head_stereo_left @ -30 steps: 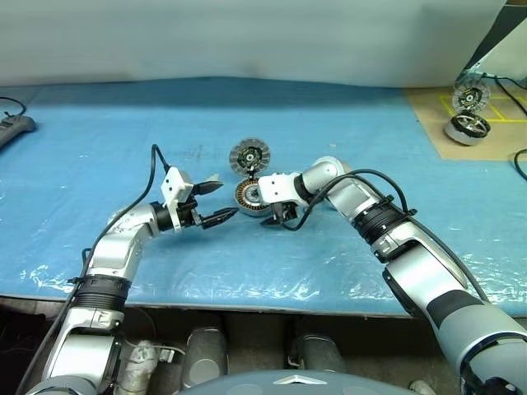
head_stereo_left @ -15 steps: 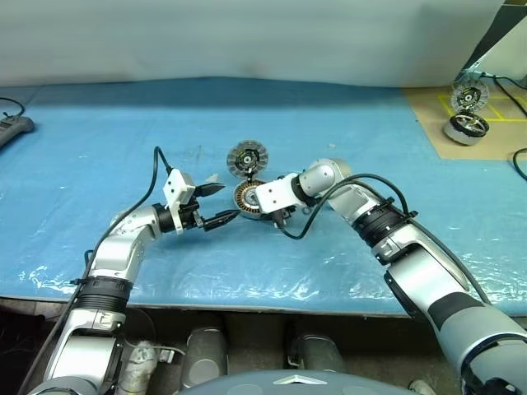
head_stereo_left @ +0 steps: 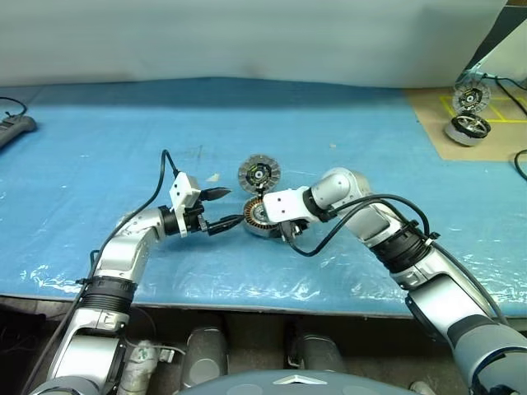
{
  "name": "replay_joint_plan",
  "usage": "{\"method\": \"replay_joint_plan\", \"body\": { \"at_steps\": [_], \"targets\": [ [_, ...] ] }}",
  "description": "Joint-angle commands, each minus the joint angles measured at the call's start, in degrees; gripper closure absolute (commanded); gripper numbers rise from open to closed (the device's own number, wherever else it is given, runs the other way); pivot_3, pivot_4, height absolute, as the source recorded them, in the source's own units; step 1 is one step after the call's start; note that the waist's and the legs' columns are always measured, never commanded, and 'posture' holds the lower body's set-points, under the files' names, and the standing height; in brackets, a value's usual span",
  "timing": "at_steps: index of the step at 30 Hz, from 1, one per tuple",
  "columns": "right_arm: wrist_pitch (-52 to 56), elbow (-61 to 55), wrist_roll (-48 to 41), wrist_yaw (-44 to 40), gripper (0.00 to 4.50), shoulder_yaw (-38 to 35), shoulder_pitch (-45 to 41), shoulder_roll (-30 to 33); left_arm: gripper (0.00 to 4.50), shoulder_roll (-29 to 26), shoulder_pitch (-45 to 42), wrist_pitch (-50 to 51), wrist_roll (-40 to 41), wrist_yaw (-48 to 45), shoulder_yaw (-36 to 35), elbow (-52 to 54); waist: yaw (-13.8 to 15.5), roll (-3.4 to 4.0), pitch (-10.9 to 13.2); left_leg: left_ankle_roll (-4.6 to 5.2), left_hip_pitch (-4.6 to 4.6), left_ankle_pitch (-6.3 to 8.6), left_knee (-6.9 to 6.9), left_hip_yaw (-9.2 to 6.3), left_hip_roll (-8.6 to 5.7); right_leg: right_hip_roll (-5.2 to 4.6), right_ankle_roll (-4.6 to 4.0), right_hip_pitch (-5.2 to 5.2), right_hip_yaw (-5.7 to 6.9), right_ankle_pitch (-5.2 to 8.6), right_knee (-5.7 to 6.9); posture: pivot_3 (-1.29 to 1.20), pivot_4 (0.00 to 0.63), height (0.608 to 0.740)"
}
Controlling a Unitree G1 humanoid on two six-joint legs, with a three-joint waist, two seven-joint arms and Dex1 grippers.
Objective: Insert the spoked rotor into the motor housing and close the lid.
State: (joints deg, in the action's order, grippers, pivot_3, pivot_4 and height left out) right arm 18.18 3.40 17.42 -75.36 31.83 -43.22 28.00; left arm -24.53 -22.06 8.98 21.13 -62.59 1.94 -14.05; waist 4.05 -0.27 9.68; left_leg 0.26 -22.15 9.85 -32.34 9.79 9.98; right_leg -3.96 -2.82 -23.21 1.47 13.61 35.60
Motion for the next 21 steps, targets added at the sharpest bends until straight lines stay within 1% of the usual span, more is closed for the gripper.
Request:
{"method": "replay_joint_plan", "body": {
  "at_steps": [1, 5, 9, 14, 17, 18, 19, 20, 21],
  "targets": [
    [2.72, -0.33, 1.74, 0.14, 2.51, 0.69, 1.06, 2.23, 0.00, -0.04, -1.46, -1.25, -0.10, -0.80, -0.07, 0.26, 0.01, 0.00, 0.00, 0.00, 0.00, 0.00, 0.00, 0.00, 0.00, 0.00, 0.00, 0.00, 0.00, 0.00, 0.00, 0.00, 0.150, 0.740],
    [4.89, 0.58, 1.97, 1.57, 2.51, 0.59, 1.42, 3.00, 0.00, 0.07, -1.70, -1.38, -0.22, -1.00, 0.05, -0.08, -0.01, 0.00, 0.00, -0.01, 0.07, 0.00, 0.00, 0.00, -0.01, -0.01, 0.00, 0.06, -0.01, 0.00, 0.00, 0.00, 0.150, 0.740],
    [3.93, 1.79, 2.98, 2.82, 2.51, 1.66, 1.28, 3.74, 0.00, 0.26, -1.96, -1.38, -0.28, -1.22, 0.32, -0.19, -0.01, 0.00, 0.00, -0.02, 0.20, 0.01, 0.00, 0.00, 0.00, -0.01, 0.00, 0.17, -0.02, 0.00, 0.01, 0.00, 0.150, 0.740],
    [5.54, 0.30, 0.45, 3.58, 2.51, 0.99, 1.42, 1.09, 0.00, 0.46, -2.81, -1.64, -0.42, -1.05, 0.20, -1.11, -0.06, 0.00, 0.00, -0.02, 0.26, 0.01, 0.00, 0.01, 0.00, -0.01, 0.00, 0.23, -0.04, 0.00, 0.01, 0.00, 0.150, 0.740],
    [-0.82, 1.17, -0.04, 5.59, 2.51, 0.93, 2.44, 0.74, 0.00, 1.06, -3.14, -0.98, 0.12, -0.37, -0.17, -1.01, -0.23, -0.01, -0.01, -0.02, 0.27, 0.01, 0.01, 0.02, 0.01, -0.01, 0.00, 0.23, -0.04, 0.00, 0.01, 0.00, 0.150, 0.740],
    [-1.82, 1.29, -0.59, 5.53, 2.51, 0.73, 2.71, 0.66, 0.00, 1.55, -3.48, 0.15, 0.92, 0.48, -0.89, -0.91, -0.33, -0.01, -0.01, -0.03, 0.29, 0.01, 0.02, 0.02, 0.01, -0.01, 0.00, 0.22, -0.06, 0.00, 0.00, 0.00, 0.150, 0.740],
    [-0.27, 1.14, -1.76, 5.47, 2.51, -0.21, 2.87, -0.09, 0.00, 1.68, -3.87, 0.45, 1.17, 0.64, -1.19, -0.86, -0.47, -0.01, -0.01, -0.03, 0.31, 0.01, 0.04, 0.04, 0.01, -0.01, 0.00, 0.22, -0.08, 0.00, 0.00, 0.00, 0.150, 0.740],
    [2.00, 0.37, -3.35, 4.68, 1.78, -1.12, 3.10, -0.72, 0.00, 1.63, -4.14, 0.21, 1.05, 0.66, -1.26, -0.88, -0.58, -0.01, 0.00, -0.03, 0.31, 0.01, 0.05, 0.06, 0.01, 0.00, 0.00, 0.20, -0.10, 0.00, 0.01, 0.00, 0.150, 0.740],
    [4.20, -0.53, -3.85, 4.72, 1.50, -1.80, 3.33, -0.91, 0.00, 1.47, -4.60, -0.07, 0.88, 0.69, -1.36, -1.08, -0.58, -0.02, 0.01, -0.03, 0.31, 0.01, 0.06, 0.06, 0.02, 0.01, 0.00, 0.19, -0.10, 0.00, 0.01, 0.00, 0.150, 0.740]
  ]
}}
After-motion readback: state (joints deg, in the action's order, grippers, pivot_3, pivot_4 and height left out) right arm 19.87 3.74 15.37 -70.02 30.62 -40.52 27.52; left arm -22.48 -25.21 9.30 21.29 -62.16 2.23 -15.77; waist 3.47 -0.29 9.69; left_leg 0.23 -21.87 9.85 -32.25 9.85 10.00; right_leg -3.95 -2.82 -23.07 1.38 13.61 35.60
